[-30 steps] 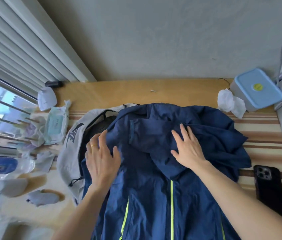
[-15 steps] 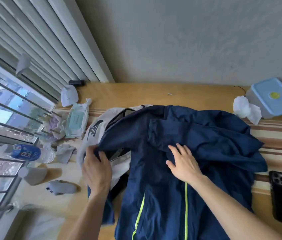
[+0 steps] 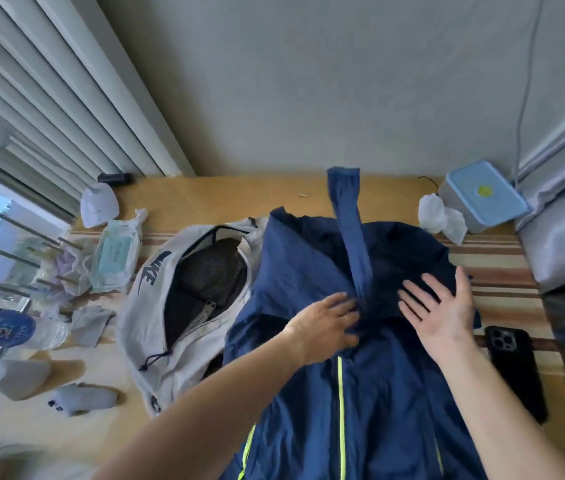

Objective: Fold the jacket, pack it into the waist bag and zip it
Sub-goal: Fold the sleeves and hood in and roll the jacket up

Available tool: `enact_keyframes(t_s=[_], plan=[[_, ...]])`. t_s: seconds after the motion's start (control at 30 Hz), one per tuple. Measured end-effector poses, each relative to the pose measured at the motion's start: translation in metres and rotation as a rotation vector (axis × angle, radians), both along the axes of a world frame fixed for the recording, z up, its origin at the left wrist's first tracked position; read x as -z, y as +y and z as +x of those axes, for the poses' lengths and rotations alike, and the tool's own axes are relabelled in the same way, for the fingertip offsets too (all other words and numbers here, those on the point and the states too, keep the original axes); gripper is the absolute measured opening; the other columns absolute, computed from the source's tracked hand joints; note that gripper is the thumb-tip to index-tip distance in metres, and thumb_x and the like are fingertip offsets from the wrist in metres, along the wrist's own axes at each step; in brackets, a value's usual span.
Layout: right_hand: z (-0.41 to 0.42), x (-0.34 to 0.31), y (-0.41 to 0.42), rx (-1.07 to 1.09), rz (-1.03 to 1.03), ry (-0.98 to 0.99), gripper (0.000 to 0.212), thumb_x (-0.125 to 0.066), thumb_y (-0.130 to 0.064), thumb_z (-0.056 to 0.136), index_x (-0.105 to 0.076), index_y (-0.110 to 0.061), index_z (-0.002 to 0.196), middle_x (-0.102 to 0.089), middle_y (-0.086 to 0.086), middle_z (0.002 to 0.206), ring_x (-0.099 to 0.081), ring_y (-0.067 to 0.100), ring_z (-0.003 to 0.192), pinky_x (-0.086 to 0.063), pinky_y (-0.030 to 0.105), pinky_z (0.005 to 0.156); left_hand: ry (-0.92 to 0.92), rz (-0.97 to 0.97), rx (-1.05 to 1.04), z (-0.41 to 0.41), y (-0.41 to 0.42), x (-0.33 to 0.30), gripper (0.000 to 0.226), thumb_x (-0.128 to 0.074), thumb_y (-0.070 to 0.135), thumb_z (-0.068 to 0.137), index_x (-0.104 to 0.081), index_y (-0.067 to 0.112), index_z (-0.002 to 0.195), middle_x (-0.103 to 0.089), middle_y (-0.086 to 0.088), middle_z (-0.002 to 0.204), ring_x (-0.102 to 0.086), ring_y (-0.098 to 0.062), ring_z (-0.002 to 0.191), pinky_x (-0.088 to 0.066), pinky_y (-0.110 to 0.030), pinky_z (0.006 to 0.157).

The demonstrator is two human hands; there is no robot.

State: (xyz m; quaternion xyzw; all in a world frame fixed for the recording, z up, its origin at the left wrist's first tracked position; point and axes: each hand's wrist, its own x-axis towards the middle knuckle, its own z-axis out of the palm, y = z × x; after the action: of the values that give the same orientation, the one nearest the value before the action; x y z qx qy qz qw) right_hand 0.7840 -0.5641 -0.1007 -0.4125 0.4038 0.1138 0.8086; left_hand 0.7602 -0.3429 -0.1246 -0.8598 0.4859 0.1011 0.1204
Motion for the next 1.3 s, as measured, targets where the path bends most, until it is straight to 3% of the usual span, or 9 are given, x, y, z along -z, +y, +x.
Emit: enact_keyframes(t_s=[0.1, 0.43, 0.53, 0.8, 0.93, 1.03, 1.1, 1.2, 1.3], plan=[[-0.004, 0.019, -0.02, -0.073, -0.299, 0.143, 0.086, -0.062, -0.073, 0.078, -0.05, -0.018, 0.144, -0.058, 0.012, 0.141, -0.058, 0.031, 0.124, -0.046, 0.044, 0.107, 0.114, 0.006, -0.091, -0.009, 0.009, 0.017, 0.048, -0.042, 0.024, 0.096, -0.051, 0.033, 0.142, -0.037, -0.015, 0.163, -0.037, -0.034, 0.149, -0.025, -0.049, 0.125], [0.069, 0.035, 0.026, -0.448, -0.738, 0.026, 0.099, -0.083, -0.047, 0.074, -0.025, -0.019, 0.15, -0.058, 0.003, 0.129, -0.059, 0.023, 0.118, -0.048, 0.035, 0.09, -0.027, -0.12, -0.572, 0.082, 0.028, 0.008, 0.026, -0.054, 0.004, 0.085, -0.057, 0.021, 0.104, -0.063, -0.01, 0.138, -0.038, -0.035, 0.147, -0.012, -0.049, 0.128], [0.092, 0.041, 0.023, -0.302, -0.6, 0.093, 0.073, -0.071, -0.005, 0.082, -0.039, -0.01, 0.147, -0.062, 0.002, 0.117, -0.063, 0.019, 0.09, -0.048, 0.027, 0.071, 0.044, -0.035, -0.648, 0.104, 0.038, 0.0, 0.029, -0.051, 0.0, 0.082, -0.061, 0.024, 0.094, -0.069, 0.003, 0.09, -0.066, -0.024, 0.106, -0.009, -0.041, 0.126], [0.036, 0.046, -0.069, 0.223, -0.042, 0.135, 0.033, -0.042, 0.015, 0.085, -0.057, -0.014, 0.08, -0.058, 0.001, 0.082, -0.057, 0.012, 0.077, -0.052, 0.025, 0.075, -0.059, -0.05, -0.776, 0.107, 0.092, -0.008, 0.028, -0.061, -0.005, 0.076, -0.071, 0.015, 0.093, -0.069, -0.01, 0.09, -0.065, -0.038, 0.089, -0.044, -0.044, 0.095], [0.016, 0.068, -0.1, 0.366, 0.17, 0.126, 0.021, -0.076, -0.033, 0.082, -0.072, -0.02, 0.098, -0.075, -0.005, 0.094, -0.07, 0.012, 0.089, -0.055, 0.03, 0.093, -0.244, -0.101, -0.721, 0.086, 0.074, 0.002, 0.03, -0.068, -0.003, 0.076, -0.069, 0.005, 0.104, -0.061, -0.021, 0.117, -0.054, -0.041, 0.103, -0.04, -0.046, 0.095], [0.017, 0.077, -0.121, 0.142, 0.184, 0.167, 0.049, -0.066, -0.059, 0.083, -0.067, -0.011, 0.09, -0.068, -0.021, 0.053, -0.066, -0.004, 0.054, -0.058, 0.019, 0.055, -0.181, -0.156, -0.53, 0.064, 0.057, 0.016, 0.036, -0.067, 0.02, 0.088, -0.065, 0.011, 0.123, -0.06, -0.019, 0.126, -0.057, -0.04, 0.11, -0.041, -0.046, 0.102], [0.027, 0.069, -0.127, 0.131, 0.156, -0.044, 0.022, -0.054, -0.028, 0.1, -0.069, -0.013, 0.094, -0.076, -0.015, 0.074, -0.072, 0.001, 0.079, -0.061, 0.025, 0.071, -0.089, -0.016, -0.568, 0.053, 0.057, 0.027, 0.05, -0.067, 0.038, 0.089, -0.062, 0.015, 0.133, -0.059, -0.019, 0.136, -0.057, -0.039, 0.12, -0.043, -0.049, 0.109], [0.049, 0.04, -0.126, 0.249, 0.18, -0.197, 0.002, -0.073, -0.021, 0.07, -0.074, -0.023, 0.069, -0.072, 0.006, 0.1, -0.066, 0.025, 0.104, -0.054, 0.044, 0.092, -0.016, 0.145, -0.74, 0.044, 0.074, 0.029, 0.064, -0.072, 0.038, 0.082, -0.058, 0.017, 0.141, -0.053, -0.021, 0.148, -0.051, -0.039, 0.133, -0.038, -0.053, 0.115], [0.059, 0.039, -0.139, 0.2, 0.02, -0.068, 0.035, -0.046, -0.008, 0.096, -0.076, -0.023, 0.089, -0.067, 0.008, 0.118, -0.06, 0.027, 0.118, -0.059, 0.04, 0.09, -0.036, 0.213, -0.805, 0.038, 0.088, 0.022, 0.072, -0.067, 0.023, 0.079, -0.05, 0.015, 0.149, -0.043, -0.023, 0.156, -0.04, -0.04, 0.144, -0.027, -0.053, 0.122]])
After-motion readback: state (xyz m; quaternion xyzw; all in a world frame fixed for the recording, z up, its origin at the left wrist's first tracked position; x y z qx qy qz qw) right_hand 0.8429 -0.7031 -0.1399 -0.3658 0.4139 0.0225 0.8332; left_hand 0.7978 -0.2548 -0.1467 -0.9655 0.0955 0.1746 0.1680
